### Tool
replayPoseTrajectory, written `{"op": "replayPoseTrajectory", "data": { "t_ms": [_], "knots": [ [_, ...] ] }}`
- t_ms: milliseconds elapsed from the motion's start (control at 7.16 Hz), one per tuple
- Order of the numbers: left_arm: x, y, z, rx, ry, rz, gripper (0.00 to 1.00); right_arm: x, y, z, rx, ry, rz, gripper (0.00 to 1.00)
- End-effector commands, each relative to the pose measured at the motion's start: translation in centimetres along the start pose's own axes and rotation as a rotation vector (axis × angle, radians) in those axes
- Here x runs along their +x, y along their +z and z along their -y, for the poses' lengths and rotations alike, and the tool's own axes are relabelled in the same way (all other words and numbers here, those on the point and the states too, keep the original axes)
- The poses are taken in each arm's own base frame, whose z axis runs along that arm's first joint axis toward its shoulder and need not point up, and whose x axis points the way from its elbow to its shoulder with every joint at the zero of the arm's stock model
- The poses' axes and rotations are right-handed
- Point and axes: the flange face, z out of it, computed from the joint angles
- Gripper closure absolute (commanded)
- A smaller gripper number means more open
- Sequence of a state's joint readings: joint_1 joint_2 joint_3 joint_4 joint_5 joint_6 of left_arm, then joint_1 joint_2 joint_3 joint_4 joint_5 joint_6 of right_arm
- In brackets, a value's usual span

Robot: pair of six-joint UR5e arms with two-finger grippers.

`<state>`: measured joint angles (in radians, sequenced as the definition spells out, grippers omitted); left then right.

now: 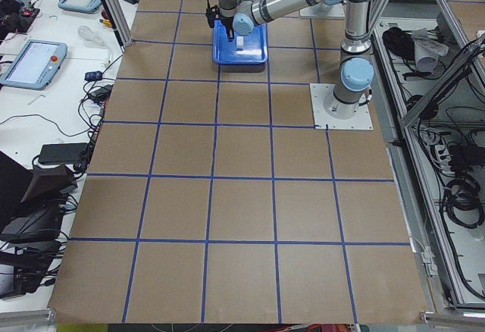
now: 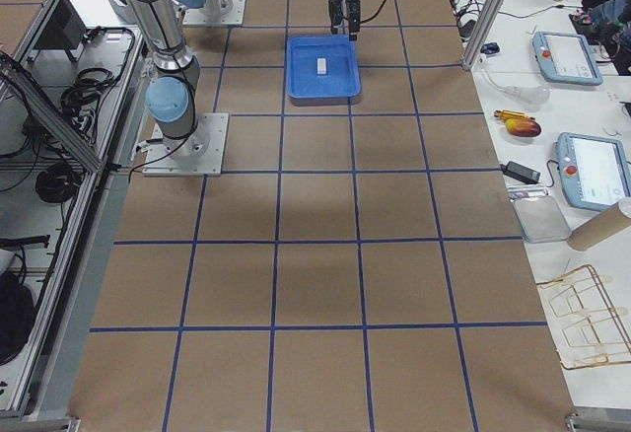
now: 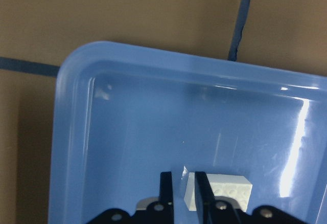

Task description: Assemble white blocks and place on blue tray

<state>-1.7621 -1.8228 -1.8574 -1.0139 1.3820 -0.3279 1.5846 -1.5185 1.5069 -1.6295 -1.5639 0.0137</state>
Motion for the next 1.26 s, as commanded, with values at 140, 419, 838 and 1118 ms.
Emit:
{"op": "replayPoseTrajectory", "data": {
  "t_ms": [140,419,838,1118],
  "knots": [
    [-6.5,-7.2,0.5,-0.037,0.096,0.038,0.71,0.0,-0.2,0.0,0.003,-0.002,-0.001,0.00],
    [-9.0,-12.2,-0.4,-0.043,0.119,0.139,0.69,0.0,0.0,0.1,0.002,0.000,0.002,0.00],
    [-9.3,-19.3,-2.5,0.048,0.120,0.216,0.63,0.0,0.0,-0.1,0.000,0.000,0.001,0.00],
    [-9.5,-21.6,-3.9,0.096,0.113,0.215,0.55,0.0,0.0,-0.1,-0.001,0.000,0.004,0.00]
  ]
}}
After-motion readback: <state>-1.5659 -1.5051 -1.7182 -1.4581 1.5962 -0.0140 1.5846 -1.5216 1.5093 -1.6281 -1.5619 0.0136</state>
